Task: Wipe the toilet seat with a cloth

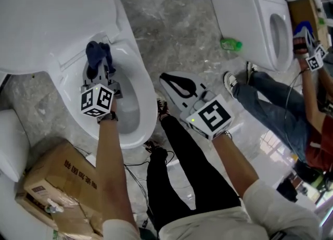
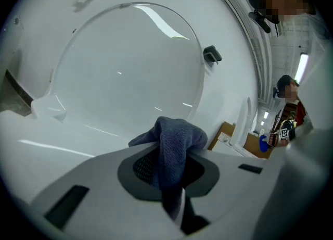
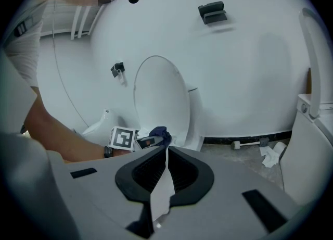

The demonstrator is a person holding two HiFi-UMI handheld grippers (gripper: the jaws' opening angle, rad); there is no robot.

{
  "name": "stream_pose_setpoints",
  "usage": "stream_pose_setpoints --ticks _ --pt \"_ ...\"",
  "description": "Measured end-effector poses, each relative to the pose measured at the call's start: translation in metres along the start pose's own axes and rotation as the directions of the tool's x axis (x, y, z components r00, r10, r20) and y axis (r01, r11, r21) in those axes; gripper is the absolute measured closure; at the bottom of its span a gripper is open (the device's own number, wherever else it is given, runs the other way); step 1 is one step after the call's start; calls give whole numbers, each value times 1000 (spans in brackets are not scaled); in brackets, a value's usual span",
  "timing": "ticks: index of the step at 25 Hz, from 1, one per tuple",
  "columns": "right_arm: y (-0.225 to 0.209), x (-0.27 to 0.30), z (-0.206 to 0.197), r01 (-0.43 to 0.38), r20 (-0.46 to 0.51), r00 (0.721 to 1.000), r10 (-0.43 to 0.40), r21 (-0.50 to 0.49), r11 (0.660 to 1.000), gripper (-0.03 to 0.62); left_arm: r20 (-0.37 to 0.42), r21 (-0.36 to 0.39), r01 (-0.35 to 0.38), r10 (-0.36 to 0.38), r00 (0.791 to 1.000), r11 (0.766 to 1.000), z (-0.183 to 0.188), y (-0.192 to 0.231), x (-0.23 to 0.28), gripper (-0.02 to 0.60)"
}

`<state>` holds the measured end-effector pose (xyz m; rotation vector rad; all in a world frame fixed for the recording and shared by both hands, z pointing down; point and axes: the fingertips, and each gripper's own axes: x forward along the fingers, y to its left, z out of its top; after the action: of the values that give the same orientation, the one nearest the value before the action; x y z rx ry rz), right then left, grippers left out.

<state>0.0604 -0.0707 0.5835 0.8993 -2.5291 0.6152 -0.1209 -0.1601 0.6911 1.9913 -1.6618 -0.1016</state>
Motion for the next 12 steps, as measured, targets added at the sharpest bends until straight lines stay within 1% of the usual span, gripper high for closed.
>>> stream_pose_setpoints --ticks 5,7,10,12 --pt "-1 -8 -3 13 7 1000 -13 -4 1000 556 -22 -12 71 -71 997 997 -14 -26 5 545" --pt "1 -11 -5 20 4 1000 -20 -4 1000 556 -46 -1 111 -111 993 994 -21 -39 6 544" --pt "4 -15 -7 27 6 1000 -26 -12 1000 556 -86 20 178 -176 981 984 -33 -60 5 545" --pt "7 -17 -9 31 7 1000 -31 -18 999 556 -119 34 229 -224 967 973 -42 -74 2 545"
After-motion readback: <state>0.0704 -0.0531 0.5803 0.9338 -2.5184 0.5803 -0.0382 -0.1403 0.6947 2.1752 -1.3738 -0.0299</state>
